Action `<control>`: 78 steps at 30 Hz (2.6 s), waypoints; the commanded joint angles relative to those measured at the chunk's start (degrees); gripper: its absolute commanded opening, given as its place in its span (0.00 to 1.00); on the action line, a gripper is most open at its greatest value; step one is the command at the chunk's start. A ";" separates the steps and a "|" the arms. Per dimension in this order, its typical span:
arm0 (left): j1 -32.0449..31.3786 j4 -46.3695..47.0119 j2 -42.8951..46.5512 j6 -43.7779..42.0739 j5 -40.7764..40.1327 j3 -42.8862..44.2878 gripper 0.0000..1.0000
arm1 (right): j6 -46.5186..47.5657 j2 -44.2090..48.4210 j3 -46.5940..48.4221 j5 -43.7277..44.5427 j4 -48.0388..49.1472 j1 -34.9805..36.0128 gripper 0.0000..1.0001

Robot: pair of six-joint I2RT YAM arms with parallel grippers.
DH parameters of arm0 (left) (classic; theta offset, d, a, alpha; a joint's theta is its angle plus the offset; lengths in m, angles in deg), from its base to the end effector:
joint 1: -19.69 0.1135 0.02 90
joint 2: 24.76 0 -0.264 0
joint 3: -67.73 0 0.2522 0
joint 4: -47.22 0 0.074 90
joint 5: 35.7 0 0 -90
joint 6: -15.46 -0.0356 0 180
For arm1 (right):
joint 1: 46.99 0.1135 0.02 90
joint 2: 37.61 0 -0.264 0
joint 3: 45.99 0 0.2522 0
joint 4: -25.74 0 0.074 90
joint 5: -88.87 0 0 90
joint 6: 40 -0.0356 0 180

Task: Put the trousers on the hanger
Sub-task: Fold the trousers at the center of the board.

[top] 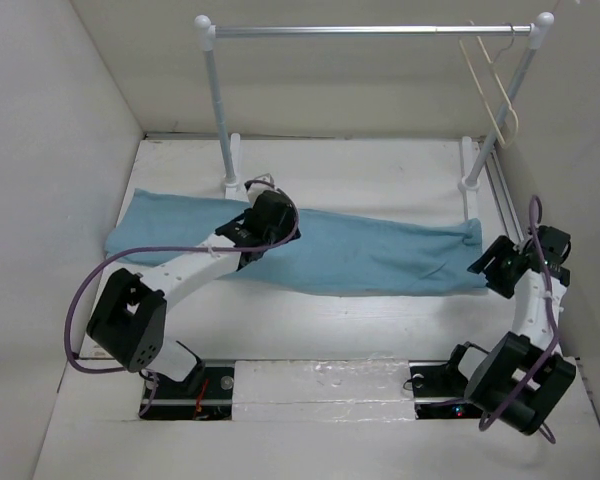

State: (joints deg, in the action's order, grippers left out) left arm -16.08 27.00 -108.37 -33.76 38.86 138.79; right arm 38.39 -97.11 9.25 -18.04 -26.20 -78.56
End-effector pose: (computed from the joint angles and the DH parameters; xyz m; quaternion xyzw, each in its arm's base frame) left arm 0.2716 -0.1840 0.2624 -0.1023 0.8663 -0.2014 0.4456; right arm 0.1738 -0.0946 0.2324 0.3085 0.8957 0.0887 0.3076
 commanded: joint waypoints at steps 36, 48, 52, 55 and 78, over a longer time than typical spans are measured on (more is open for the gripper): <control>6.15 1.71 -3.57 -2.28 6.21 -10.01 0.44 | -19.77 10.81 12.26 22.21 10.07 39.56 0.00; -9.82 4.62 -10.24 0.62 12.80 -2.38 0.32 | -5.18 7.74 43.77 25.80 -6.03 38.88 0.00; -17.81 5.23 -18.83 2.28 14.38 4.45 0.32 | 1.13 3.63 54.46 19.93 -9.80 34.31 0.00; -20.56 5.14 -23.59 3.35 17.09 7.81 0.32 | 3.70 1.25 58.26 17.36 -11.13 34.30 0.00; 46.65 -7.69 23.58 -2.71 20.54 5.62 0.44 | 4.06 -38.90 74.43 10.76 5.83 76.73 0.00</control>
State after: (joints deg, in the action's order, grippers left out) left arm 25.32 23.94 -85.84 -33.15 52.02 142.49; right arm 43.41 -129.70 76.11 -5.06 -29.56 -7.39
